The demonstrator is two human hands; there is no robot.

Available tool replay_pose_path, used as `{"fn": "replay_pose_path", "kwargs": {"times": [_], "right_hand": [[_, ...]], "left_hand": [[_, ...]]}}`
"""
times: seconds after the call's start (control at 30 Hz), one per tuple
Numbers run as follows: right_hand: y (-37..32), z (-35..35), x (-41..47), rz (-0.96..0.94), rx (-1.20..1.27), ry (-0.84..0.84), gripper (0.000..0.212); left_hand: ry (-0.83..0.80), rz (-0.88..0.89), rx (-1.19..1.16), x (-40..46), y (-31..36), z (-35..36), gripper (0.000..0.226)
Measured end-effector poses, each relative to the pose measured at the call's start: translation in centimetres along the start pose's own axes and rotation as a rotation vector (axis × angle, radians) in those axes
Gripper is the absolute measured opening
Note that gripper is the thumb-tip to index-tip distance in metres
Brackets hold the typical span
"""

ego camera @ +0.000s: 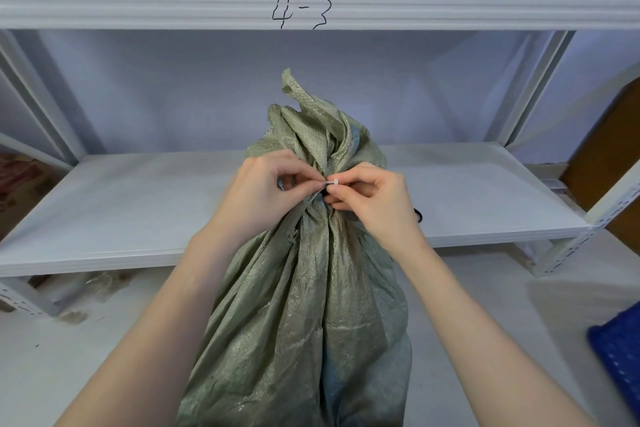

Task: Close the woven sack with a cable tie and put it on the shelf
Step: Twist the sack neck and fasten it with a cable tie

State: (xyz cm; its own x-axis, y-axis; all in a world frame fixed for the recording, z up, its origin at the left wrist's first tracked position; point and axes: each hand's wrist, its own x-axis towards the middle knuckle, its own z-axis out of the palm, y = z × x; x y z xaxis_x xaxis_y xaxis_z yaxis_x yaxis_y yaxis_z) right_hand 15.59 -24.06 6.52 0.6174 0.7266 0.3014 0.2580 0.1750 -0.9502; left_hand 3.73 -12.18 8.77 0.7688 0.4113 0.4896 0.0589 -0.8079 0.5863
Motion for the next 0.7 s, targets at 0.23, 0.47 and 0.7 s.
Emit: {"fn": "replay_pose_path", "kwargs": {"times": [0.23,0.47,0.7], "right_hand": [[-0.18,0.17,-0.12,-0.015,-0.048,-0.003,0.013],[-0.57,0.04,-0.12,-0.030,0.026,-0.045,0.030],[-0.63,0.24,-0.36,-0.064,-0.064,-0.113,0.029]], "left_hand": [[0.050,0.013,-0.013,-0.09,0.02,0.45,0.004],[0.052,-0.040,-0.047,-0.01,0.19,0.84,0.013],[0.036,0.047,0.004,-0.21,0.26,0.88,0.015]]}}
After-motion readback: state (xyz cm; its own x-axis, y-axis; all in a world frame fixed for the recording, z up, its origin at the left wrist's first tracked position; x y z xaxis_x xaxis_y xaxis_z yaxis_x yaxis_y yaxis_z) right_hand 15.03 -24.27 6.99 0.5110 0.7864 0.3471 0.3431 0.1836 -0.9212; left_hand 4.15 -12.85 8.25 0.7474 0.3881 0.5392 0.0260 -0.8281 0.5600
